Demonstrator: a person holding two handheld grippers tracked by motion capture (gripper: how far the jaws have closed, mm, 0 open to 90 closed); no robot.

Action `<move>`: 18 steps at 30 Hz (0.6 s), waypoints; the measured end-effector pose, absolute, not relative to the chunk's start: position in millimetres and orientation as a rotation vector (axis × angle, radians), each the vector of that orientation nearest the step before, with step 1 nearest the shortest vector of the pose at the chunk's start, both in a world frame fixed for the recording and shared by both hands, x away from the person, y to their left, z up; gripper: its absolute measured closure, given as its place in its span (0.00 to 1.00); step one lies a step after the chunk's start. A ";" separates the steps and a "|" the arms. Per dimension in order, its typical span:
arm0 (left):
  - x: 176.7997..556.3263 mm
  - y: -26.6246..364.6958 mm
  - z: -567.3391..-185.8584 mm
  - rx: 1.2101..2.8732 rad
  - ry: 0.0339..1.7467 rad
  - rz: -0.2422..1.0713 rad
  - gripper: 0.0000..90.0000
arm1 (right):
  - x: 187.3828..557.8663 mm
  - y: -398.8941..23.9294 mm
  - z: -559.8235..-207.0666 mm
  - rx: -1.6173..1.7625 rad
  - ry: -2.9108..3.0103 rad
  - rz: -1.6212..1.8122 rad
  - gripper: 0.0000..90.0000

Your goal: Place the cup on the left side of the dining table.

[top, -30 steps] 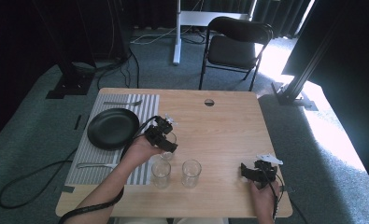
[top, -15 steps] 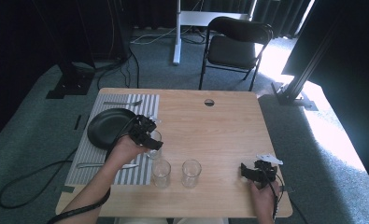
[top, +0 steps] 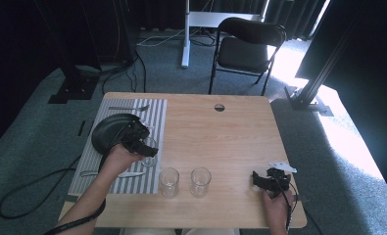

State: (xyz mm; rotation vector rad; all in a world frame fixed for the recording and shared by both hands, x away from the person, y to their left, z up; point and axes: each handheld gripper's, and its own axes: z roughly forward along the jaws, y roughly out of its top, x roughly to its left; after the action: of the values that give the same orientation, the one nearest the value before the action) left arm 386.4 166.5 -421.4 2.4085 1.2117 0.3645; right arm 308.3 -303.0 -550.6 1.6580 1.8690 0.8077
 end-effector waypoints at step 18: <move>391.5 192.7 -428.1 2.379 1.295 0.366 0.32 | 308.3 -303.0 -550.6 1.658 1.869 0.808 0.13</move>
State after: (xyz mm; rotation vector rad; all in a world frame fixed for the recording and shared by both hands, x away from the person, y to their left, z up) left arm 391.5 192.7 -428.1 2.3787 1.2948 0.3658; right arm 308.3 -303.0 -550.6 1.6579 1.8689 0.8075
